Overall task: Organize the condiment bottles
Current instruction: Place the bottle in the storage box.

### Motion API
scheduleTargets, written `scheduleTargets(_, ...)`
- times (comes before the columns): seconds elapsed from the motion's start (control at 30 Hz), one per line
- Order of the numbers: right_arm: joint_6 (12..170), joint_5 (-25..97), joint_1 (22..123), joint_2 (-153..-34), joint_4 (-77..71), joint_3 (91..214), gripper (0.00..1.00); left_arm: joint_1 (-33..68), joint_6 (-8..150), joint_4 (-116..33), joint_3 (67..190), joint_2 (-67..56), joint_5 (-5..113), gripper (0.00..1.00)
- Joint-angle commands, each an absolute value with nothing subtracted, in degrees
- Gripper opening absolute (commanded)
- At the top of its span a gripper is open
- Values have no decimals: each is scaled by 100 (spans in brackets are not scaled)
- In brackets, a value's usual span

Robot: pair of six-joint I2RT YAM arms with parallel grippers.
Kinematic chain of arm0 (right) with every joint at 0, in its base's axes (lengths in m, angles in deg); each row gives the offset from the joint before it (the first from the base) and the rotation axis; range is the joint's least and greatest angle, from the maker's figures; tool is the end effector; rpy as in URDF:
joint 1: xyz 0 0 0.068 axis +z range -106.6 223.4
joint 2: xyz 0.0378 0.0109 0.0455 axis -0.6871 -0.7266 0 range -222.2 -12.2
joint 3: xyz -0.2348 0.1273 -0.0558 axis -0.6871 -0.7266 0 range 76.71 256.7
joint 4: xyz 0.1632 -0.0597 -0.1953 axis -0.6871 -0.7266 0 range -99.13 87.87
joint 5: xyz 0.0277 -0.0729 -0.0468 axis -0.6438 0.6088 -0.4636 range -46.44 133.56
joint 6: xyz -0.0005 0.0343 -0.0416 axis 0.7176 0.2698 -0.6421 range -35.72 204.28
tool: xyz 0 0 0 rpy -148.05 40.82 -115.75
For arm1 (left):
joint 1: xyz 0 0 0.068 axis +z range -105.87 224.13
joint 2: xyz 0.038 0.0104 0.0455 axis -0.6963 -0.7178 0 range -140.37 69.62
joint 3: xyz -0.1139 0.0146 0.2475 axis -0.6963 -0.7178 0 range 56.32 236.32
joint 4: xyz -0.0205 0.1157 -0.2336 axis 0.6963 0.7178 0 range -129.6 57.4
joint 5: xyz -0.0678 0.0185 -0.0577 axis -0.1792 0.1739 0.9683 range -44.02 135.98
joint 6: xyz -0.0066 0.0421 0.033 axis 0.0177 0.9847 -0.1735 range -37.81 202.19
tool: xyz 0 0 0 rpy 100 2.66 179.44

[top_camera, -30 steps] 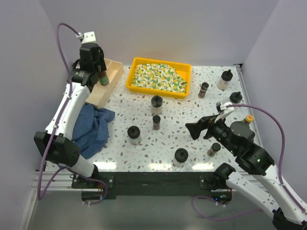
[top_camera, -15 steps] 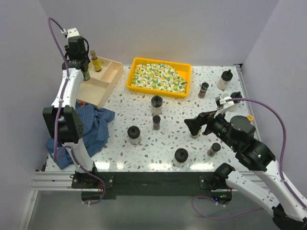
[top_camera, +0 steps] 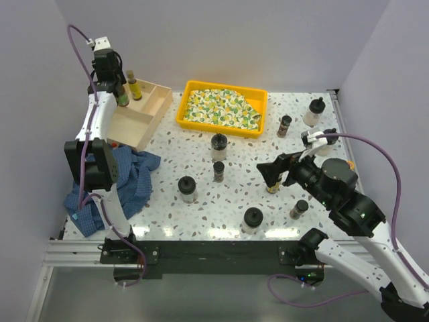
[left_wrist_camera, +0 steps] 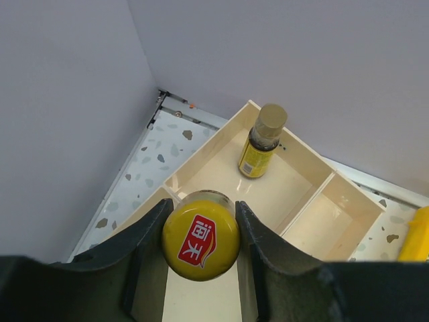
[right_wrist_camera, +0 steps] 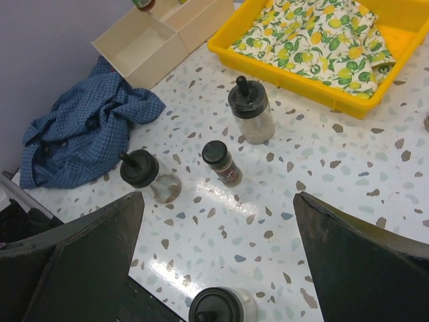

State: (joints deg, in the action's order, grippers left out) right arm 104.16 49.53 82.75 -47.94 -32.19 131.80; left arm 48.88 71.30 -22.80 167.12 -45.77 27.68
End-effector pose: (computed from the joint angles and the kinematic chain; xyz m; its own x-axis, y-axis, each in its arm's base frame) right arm 0.0986 0.0760 0.3852 -0.3228 0.1728 -0.9306 -0.4697 0.8243 0.3160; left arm 0.4801 0.0511 0.3529 -0.2870 -0.2039 -0.9360 -0.4321 0.8996 -0.0635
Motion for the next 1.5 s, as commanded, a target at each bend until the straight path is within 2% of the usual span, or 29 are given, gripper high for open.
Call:
scheduleTargets(0.0, 10387, 5059, 8286, -4577, -3132, 13331, 99, 4914, 6980, -3133, 17233, -4244, 2752, 0)
scheduleTargets(0.43, 10186, 5173, 8278, -4349, -3272, 13348, 99, 4922, 6619, -3485, 17321, -4621, 3499, 0)
scheduleTargets(0.8, 10115, 5182, 8278, -4498, -3272, 13454, 99, 4931, 6988, -3784, 17418, -5008, 3060, 0)
scheduleTargets(1.03, 10063, 5234, 8286, -4612, -3315, 13620, 99, 4931, 7322, -4390, 17128, -5245, 3271, 0)
scheduleTargets(1.47, 10036, 5322, 8286, -4709, -3386, 13700, 98, 5072, 7393, -4399, 17295, -5711, 3209, 0)
